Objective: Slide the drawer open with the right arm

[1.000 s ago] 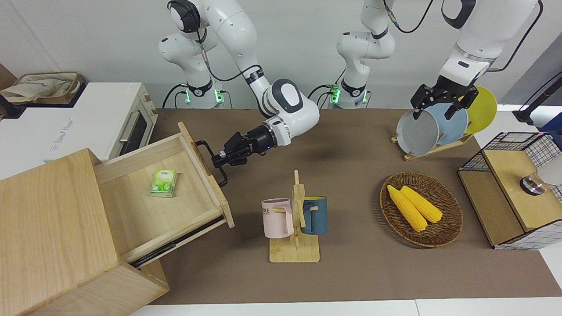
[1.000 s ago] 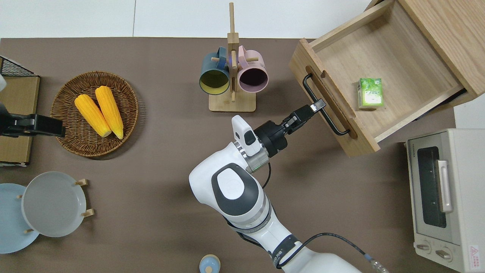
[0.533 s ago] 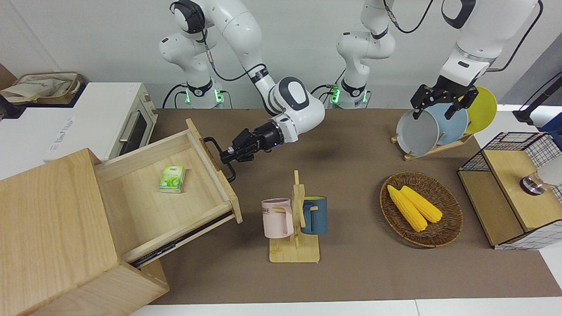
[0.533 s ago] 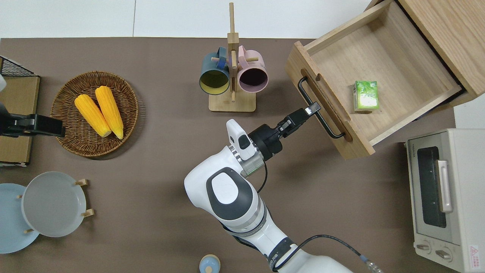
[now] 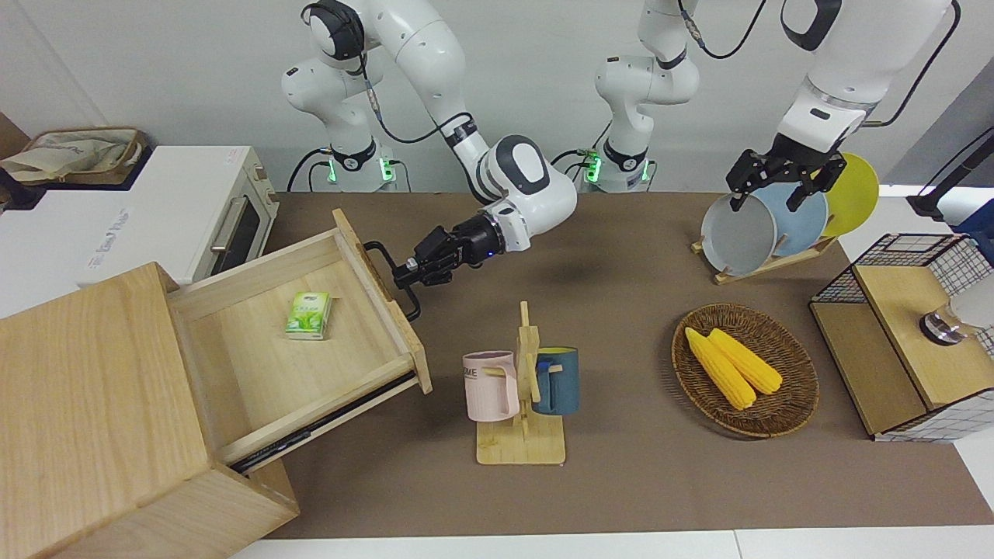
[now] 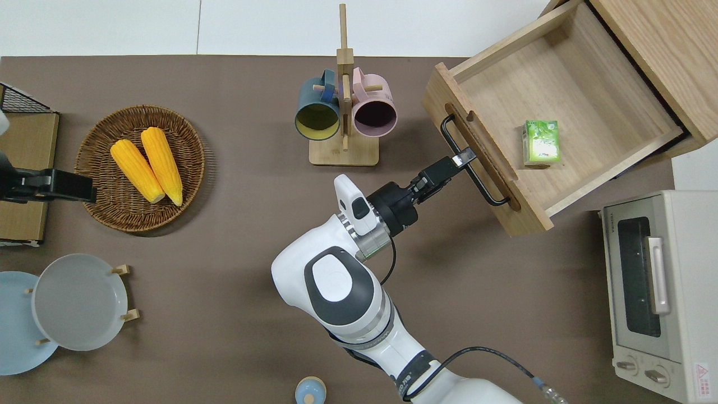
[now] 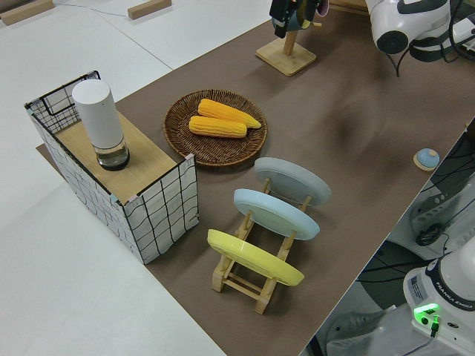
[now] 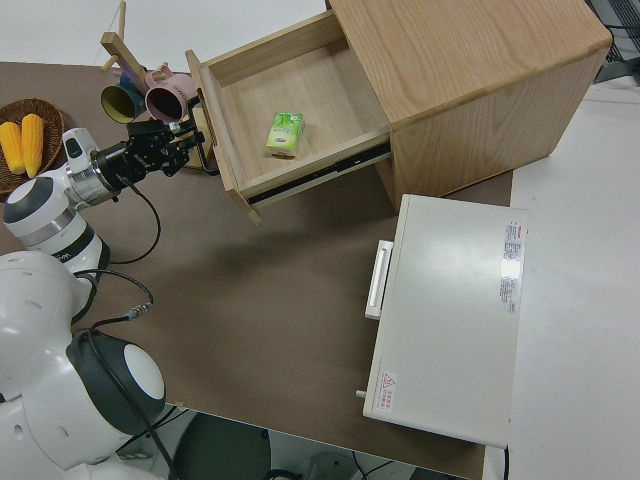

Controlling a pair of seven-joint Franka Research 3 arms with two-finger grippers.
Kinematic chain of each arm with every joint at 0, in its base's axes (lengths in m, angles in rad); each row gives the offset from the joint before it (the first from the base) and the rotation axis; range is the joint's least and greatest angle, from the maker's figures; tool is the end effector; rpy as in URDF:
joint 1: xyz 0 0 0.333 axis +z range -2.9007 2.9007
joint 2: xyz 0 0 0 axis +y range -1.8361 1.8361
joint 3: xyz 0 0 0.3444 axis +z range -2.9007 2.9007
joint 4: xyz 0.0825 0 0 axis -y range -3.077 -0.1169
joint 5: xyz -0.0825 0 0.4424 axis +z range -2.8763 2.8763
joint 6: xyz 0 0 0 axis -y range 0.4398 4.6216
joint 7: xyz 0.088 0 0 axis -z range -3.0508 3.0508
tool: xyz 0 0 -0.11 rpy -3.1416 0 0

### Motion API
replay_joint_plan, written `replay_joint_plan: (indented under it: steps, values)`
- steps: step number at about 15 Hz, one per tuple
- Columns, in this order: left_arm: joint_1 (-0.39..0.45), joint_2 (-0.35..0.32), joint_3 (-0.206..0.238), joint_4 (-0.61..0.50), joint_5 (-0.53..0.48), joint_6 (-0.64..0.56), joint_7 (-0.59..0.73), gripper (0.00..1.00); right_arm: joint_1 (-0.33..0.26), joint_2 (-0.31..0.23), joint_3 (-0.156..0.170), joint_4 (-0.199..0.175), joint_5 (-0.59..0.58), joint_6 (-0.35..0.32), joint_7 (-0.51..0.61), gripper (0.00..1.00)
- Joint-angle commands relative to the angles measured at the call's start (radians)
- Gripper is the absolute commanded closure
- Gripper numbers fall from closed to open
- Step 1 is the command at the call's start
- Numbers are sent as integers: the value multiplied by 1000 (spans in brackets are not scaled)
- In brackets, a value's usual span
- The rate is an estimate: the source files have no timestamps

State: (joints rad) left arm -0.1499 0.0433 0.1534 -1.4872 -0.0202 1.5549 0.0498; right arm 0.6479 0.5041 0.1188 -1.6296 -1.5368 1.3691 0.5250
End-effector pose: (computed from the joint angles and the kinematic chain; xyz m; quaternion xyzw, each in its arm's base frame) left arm 0.6265 -0.0023 0.6663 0.9996 -0.0235 0.0126 0.0065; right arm 0.6053 0.3902 0.3854 0.6675 0.2084 0.1844 0.6907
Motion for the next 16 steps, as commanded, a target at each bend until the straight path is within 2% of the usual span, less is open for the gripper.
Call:
replay_joint_plan:
  steps: [1, 6, 9, 12, 14, 16]
  values:
    - [-17, 13, 17, 21, 12, 1, 8, 5, 10, 7, -7, 33, -10, -16, -5, 17]
    - [-17, 13, 17, 21, 11, 1, 8, 5, 13, 7, 2, 86, 73, -15, 24, 17]
    - [-17, 13, 17, 21, 12, 1, 8, 2, 35, 5, 10, 135, 161, -16, 32, 17]
    - [-17, 13, 17, 21, 12, 1, 8, 5, 35, -5, 48, 180, 243, -16, 50, 17]
    - [-17, 13, 17, 21, 12, 1, 8, 2, 35, -15, 61, 220, 308, -18, 50, 17]
    - [-17, 13, 17, 21, 11, 1, 8, 2, 30, -45, 67, 238, 377, -16, 50, 17]
